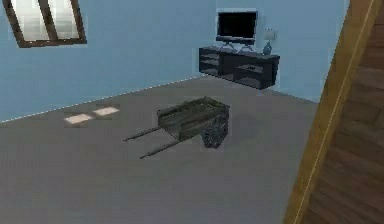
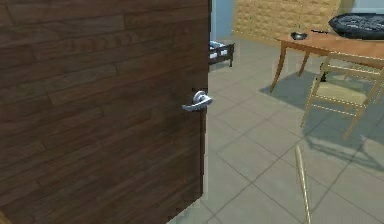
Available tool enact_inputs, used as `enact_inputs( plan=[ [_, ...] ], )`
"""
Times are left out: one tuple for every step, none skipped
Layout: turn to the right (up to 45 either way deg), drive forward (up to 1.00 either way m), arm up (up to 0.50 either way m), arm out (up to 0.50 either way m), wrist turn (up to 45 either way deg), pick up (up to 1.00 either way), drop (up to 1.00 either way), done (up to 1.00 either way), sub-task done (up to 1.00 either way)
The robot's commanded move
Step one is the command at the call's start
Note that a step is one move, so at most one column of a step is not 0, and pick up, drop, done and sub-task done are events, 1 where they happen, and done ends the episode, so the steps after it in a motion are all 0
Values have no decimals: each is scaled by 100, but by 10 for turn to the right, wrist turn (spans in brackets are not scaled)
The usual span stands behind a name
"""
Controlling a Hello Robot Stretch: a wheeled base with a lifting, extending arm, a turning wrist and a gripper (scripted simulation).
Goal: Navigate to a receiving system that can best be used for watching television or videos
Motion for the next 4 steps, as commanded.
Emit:
enact_inputs(
  plan=[
    [0,45,0,0,0,0,0,0,0],
    [-450,0,0,0,0,0,0,0,0],
    [0,100,0,0,0,0,0,0,0],
    [0,80,0,0,0,0,0,0,0]
  ],
)
